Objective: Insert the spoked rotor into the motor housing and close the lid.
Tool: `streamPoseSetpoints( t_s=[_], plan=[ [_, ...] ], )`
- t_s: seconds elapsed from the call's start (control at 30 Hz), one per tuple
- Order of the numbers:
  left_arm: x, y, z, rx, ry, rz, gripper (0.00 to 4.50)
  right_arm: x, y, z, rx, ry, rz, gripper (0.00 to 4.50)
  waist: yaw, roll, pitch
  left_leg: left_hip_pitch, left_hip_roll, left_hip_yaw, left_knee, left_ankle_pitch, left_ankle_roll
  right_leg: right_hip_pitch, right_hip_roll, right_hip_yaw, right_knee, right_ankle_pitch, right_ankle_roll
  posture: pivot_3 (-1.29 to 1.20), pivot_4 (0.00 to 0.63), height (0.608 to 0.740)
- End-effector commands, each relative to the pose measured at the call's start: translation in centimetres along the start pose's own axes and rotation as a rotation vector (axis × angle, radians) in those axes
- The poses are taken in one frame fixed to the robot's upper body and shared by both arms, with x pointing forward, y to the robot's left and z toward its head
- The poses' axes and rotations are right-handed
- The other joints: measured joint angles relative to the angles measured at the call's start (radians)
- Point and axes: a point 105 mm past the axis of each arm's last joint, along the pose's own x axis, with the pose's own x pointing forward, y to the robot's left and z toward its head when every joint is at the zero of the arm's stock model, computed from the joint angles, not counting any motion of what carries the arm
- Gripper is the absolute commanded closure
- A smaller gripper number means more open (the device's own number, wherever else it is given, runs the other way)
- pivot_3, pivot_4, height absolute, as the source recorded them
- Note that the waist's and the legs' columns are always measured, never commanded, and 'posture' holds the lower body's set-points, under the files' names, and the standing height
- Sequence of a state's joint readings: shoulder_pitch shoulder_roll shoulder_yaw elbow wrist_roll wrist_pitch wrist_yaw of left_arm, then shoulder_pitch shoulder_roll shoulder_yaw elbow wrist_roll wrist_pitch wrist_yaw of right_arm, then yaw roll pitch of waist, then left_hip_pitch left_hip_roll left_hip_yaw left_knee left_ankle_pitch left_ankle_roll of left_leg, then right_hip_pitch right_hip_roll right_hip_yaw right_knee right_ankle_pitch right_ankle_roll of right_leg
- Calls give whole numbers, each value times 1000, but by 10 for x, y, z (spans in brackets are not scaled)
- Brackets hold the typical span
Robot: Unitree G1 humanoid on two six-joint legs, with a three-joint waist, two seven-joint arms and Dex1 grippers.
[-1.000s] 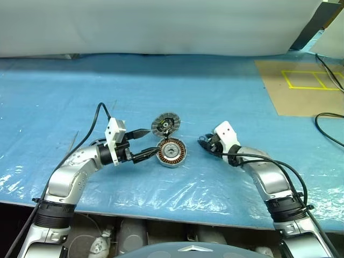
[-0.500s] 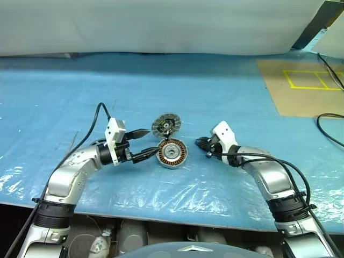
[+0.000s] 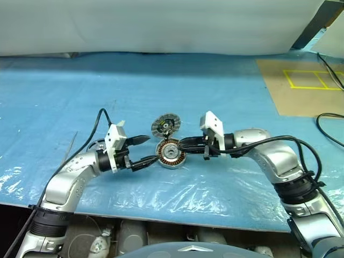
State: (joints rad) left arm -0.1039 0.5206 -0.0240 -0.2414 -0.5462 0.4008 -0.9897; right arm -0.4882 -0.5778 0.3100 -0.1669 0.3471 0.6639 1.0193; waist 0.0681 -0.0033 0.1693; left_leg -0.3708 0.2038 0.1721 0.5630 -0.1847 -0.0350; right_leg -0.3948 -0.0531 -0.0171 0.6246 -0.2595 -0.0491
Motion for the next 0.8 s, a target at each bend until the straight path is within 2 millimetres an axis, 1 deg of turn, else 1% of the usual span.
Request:
streamPoseSetpoints(
  t_s=[0.03,0.17,0.27,0.37,0.5,0.63,0.73,0.8],
  plan=[
    [-1,-8,5,45,0,-11,0,13,-4,8,-110,-9,14,3931,0,0,0,0,0,0,0,0,0,0,0,0,0,0,0,0,150,740],
    [-5,-10,1,46,18,-5,0,23,-3,7,-121,-11,46,3931,0,0,0,-1,0,0,0,0,0,0,0,0,0,0,0,0,150,740],
    [-7,-10,1,42,19,7,0,27,-6,2,-141,12,48,3931,1,0,0,-1,0,0,0,0,0,0,0,0,0,0,0,0,150,740],
    [-7,-9,1,43,18,15,0,26,-8,-1,-156,26,47,3931,0,0,0,-1,0,0,0,0,0,0,0,-1,0,0,0,0,150,740],
    [-6,-8,1,44,16,22,0,20,-11,-14,-178,75,47,3931,0,0,0,-1,0,0,1,0,0,0,0,-1,0,0,0,0,150,740],
    [-5,-7,0,38,9,26,0,21,-7,-14,-182,72,60,3931,0,0,0,0,1,0,1,0,0,1,0,-1,1,0,0,0,150,740],
    [-4,-5,0,40,4,28,0,21,-9,-14,-197,78,58,3931,0,0,0,0,0,0,2,0,0,1,0,-1,1,0,0,0,150,740],
    [-4,-4,1,40,1,30,0,20,-10,-9,-203,64,54,3931,0,0,0,0,1,0,2,0,0,1,0,-1,1,0,0,0,150,740]
  ],
)
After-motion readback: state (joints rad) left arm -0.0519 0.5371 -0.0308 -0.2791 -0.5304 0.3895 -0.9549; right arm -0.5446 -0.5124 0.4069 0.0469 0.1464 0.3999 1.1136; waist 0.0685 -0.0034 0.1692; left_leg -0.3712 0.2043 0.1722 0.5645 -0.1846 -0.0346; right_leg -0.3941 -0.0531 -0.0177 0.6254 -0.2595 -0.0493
